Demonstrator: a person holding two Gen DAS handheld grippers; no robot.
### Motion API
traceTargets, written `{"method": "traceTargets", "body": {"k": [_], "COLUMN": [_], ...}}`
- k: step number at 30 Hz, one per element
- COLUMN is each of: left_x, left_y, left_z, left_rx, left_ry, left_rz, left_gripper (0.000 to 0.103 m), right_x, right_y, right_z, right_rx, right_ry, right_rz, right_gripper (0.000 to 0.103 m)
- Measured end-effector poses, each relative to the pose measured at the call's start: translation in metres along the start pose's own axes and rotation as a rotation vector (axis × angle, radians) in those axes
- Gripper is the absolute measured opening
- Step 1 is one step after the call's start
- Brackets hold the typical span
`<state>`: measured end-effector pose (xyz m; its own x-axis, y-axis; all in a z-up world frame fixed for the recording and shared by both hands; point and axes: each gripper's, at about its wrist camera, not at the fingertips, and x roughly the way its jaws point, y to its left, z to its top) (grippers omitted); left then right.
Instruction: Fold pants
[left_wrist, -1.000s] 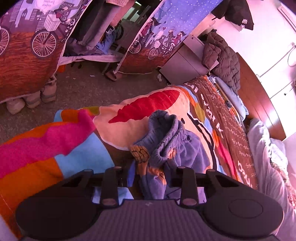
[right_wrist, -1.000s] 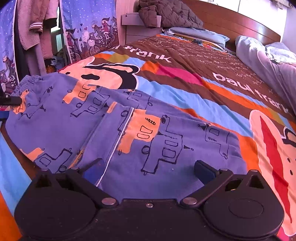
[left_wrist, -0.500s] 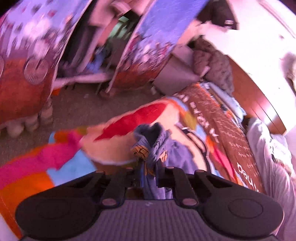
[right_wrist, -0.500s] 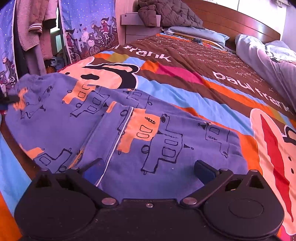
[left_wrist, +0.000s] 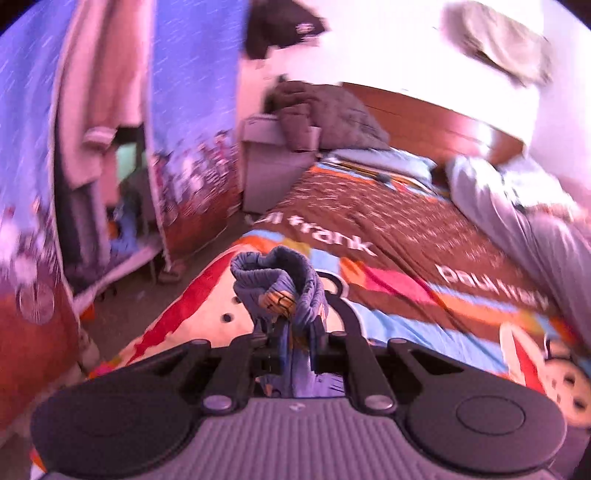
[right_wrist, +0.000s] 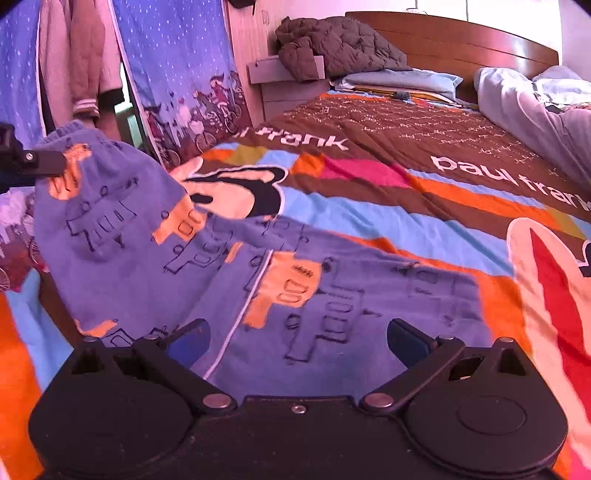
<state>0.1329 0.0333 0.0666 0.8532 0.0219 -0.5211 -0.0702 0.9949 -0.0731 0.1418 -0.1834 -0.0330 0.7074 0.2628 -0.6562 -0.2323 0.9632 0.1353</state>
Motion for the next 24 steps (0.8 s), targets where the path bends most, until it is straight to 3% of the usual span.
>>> {"method": "traceTargets", "body": {"k": [6, 10, 13, 16, 20, 22, 23, 24], "left_x": [-0.007, -0.003, 0.007, 0.022, 0.043, 0.036, 0.031, 0.026], "left_y": [-0.080, -0.132, -0.170, -0.205, -0.236, -0.241, -0.240, -0.241], "left_z": [-0.011, -0.027, -0.044, -0.076, -0.119, -0.135, -0.139, -0.145], "left_rx": [0.183, 0.268, 0.339, 0.457, 0.603, 0.641, 0.652, 0.663], "left_ry": [-0.027, -0.014, 0.008, 0.048, 0.109, 0.086, 0.069, 0.047], "left_rz": [-0.058, -0.108, -0.154, -0.192, -0.123, -0.112, -0.113, -0.106], "left_gripper": [0.011, 0.011, 0.012, 0.016, 0.033, 0.044, 0.057, 0.062], "right_x": [-0.038, -0.047, -0.049, -0.051, -0.049, -0.043, -0.041, -0.039], "right_y": [-0.057, -0.106, -0.147, -0.186, -0.210, -0.216, -0.219, -0.221], "right_z": [0.008, 0.010, 0.004, -0.003, -0.012, -0.009, -0.009, -0.009], "right_rx": [-0.093, -0.101, -0.009, 0.174, 0.279, 0.323, 0.349, 0.379], "right_ry": [-0.077, -0.073, -0.090, -0.088, -0.091, -0.082, -0.082, -0.077], "right_rz": [-0.015, -0.066, -0.114, -0.109, -0.015, 0.038, 0.082, 0.131], "right_gripper": [0.102, 0.102, 0.102, 0.102, 0.102, 0.102, 0.102, 0.102]}}
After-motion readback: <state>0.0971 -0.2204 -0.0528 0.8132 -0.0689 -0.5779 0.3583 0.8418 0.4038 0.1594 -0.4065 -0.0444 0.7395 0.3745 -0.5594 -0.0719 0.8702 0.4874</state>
